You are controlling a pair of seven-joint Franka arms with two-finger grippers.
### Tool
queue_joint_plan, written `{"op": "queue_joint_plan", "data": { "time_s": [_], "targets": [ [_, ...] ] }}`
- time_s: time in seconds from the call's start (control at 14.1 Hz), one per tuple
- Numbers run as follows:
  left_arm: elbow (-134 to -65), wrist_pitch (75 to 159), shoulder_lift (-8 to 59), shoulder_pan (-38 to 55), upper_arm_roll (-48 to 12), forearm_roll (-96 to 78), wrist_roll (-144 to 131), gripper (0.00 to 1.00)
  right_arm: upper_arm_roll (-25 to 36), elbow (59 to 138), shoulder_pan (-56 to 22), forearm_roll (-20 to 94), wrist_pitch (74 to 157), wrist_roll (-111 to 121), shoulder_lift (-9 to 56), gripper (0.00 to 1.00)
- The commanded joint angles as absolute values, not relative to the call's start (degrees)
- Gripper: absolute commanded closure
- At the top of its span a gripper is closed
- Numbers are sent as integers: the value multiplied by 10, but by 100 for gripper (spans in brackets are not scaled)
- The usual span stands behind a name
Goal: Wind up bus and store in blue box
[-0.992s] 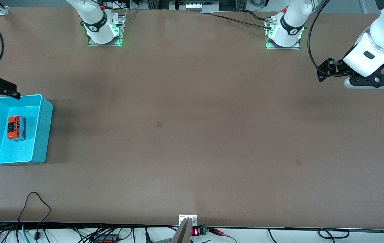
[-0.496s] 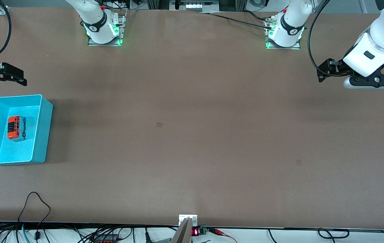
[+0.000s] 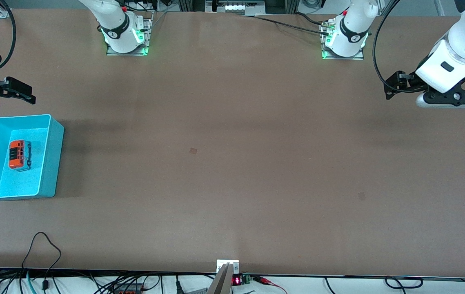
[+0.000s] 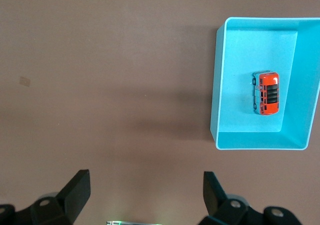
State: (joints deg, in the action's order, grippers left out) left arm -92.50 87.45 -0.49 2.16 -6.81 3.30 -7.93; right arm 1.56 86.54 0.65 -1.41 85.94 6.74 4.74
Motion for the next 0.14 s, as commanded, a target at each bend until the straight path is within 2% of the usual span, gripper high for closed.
{"op": "queue_joint_plan", "data": {
  "time_s": [0.0, 0.07],
  "targets": [
    [-914, 863, -5, 20, -69, 28, -84, 0, 21, 880, -2, -19, 858, 53, 32, 0],
    [-914, 863, -5, 20, -69, 28, -84, 0, 22, 881, -2, -19, 857, 51, 32, 0]
  ]
}}
